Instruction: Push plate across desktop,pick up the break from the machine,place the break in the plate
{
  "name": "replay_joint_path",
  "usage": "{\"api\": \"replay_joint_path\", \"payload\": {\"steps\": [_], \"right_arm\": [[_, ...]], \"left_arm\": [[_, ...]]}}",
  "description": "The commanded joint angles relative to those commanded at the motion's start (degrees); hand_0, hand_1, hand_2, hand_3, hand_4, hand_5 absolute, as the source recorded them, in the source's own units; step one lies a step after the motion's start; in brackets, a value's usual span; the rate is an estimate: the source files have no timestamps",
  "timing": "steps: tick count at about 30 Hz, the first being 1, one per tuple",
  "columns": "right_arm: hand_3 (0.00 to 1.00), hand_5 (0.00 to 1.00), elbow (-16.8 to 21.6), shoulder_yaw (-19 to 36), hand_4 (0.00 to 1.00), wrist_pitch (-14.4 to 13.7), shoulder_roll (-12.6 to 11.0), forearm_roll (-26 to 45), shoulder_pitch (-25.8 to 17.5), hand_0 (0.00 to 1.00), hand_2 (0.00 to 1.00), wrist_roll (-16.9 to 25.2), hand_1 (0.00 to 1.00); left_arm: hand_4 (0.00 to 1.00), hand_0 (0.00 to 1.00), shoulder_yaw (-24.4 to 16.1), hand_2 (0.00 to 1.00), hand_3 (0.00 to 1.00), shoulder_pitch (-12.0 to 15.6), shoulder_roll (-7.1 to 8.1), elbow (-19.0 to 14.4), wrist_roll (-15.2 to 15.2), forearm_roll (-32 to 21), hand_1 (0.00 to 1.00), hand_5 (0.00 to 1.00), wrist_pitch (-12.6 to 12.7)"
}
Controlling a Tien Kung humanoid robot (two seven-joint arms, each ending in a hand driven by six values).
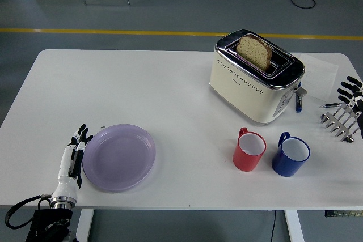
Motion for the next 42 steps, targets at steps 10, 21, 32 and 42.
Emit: {"api": "replay_joint_path", "payload": {"steps": [10,21,32,42], "right_arm": [[0.791,0.533,-0.15,-0.12,0.506,0.07,0.14,-0.02,-0.01,0.858,0.776,0.03,0.772],[0.790,0.533,-0.33,-0.31,0.506,0.19,0.36,-0.05,-0.27,0.858,0.776,0.06,0.773],[0.790,0.533,-0.38,-0.45,0.506,0.23,0.39,-0.03,-0.58,0.858,0.776,0.08,0.772],[0.790,0.534,-0.52,-0.75,0.506,0.26,0.57,-0.10,-0.52,0.858,0.776,0.08,0.772]], "left_arm": [[0.545,0.831,1.69,0.967,0.958,-0.25,0.12,-1.00,0.13,-1.01,0.881,0.998,-0.55],[0.546,0.824,3.71,0.957,0.949,-0.71,-0.34,-1.30,0.65,-1.86,0.868,0.998,-2.04],[0.545,0.821,6.21,0.952,0.946,-1.83,-0.72,-1.35,1.35,-2.33,0.866,0.998,-3.56],[0.546,0.821,7.99,0.947,0.941,-3.22,-1.42,-1.51,1.40,-2.97,0.862,0.998,-3.89]]}}
